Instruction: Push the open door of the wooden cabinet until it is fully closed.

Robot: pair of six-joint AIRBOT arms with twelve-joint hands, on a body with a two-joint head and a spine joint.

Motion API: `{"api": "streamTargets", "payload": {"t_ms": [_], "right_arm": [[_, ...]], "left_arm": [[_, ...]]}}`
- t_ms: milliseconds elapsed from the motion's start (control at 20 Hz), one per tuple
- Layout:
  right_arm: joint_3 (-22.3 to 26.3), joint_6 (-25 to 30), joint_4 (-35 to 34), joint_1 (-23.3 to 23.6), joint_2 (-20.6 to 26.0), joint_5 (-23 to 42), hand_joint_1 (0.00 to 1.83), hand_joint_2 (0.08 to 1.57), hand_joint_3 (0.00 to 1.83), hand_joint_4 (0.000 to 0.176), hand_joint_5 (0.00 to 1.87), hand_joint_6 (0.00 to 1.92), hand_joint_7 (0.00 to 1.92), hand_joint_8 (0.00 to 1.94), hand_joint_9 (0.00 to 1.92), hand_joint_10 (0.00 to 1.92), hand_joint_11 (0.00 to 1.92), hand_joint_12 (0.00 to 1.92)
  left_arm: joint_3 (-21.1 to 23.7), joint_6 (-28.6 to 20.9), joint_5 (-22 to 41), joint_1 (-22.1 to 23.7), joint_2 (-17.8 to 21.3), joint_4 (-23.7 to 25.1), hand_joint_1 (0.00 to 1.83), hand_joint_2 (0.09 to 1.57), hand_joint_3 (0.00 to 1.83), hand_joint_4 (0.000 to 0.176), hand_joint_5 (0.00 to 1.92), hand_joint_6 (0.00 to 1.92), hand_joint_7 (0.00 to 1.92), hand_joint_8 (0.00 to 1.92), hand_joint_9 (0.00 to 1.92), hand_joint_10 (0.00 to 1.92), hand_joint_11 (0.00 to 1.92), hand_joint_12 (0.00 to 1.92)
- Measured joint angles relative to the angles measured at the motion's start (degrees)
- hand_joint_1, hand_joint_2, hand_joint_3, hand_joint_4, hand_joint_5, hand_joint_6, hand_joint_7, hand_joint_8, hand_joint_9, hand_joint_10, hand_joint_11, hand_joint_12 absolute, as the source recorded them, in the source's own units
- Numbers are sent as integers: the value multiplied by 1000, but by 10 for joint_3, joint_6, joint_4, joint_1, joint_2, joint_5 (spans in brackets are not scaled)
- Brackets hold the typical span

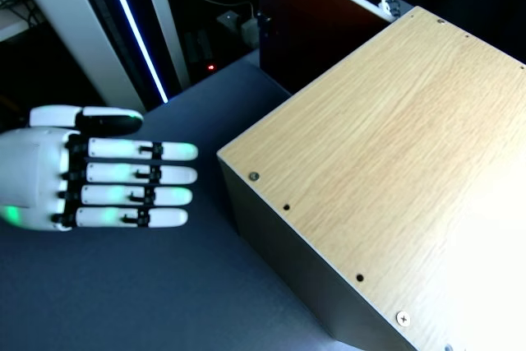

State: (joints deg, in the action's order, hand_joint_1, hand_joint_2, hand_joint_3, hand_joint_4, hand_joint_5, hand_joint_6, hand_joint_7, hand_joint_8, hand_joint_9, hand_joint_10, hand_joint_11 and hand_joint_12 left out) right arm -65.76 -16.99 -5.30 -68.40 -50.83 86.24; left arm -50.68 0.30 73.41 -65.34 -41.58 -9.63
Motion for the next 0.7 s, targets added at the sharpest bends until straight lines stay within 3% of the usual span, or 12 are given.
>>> {"api": "streamTargets", "payload": {"t_ms": [250,300,400,500,550,700], "right_arm": [[-2,0,1,0,-1,-1,484,1353,0,0,244,0,216,2,197,3,0,483],[-2,0,1,0,-1,-2,504,1352,0,0,249,2,220,2,203,4,0,497],[-2,0,2,0,-1,-2,510,1353,0,0,248,1,220,2,194,0,0,443],[-3,0,1,0,-1,-3,515,1353,0,0,254,3,225,3,194,0,0,429],[-3,0,2,0,-1,-3,509,1354,0,0,254,2,226,2,186,3,0,397],[-3,0,2,0,-1,-4,491,1364,1,0,253,1,215,0,166,1,0,325]], "left_arm": [[0,0,-3,0,0,1,35,1381,0,0,228,4,260,1,229,1,127,266],[0,0,-3,0,0,1,16,1374,0,21,224,1,269,3,231,1,134,270],[0,0,-3,0,0,6,90,1382,0,19,252,8,294,7,255,7,137,258],[1,0,-2,0,0,15,102,1414,0,19,259,0,306,0,284,0,183,121],[1,0,-2,1,0,23,90,1415,0,34,270,0,313,0,303,0,233,80],[1,0,-2,7,0,42,45,1428,3,37,250,0,291,0,283,0,218,44]]}}
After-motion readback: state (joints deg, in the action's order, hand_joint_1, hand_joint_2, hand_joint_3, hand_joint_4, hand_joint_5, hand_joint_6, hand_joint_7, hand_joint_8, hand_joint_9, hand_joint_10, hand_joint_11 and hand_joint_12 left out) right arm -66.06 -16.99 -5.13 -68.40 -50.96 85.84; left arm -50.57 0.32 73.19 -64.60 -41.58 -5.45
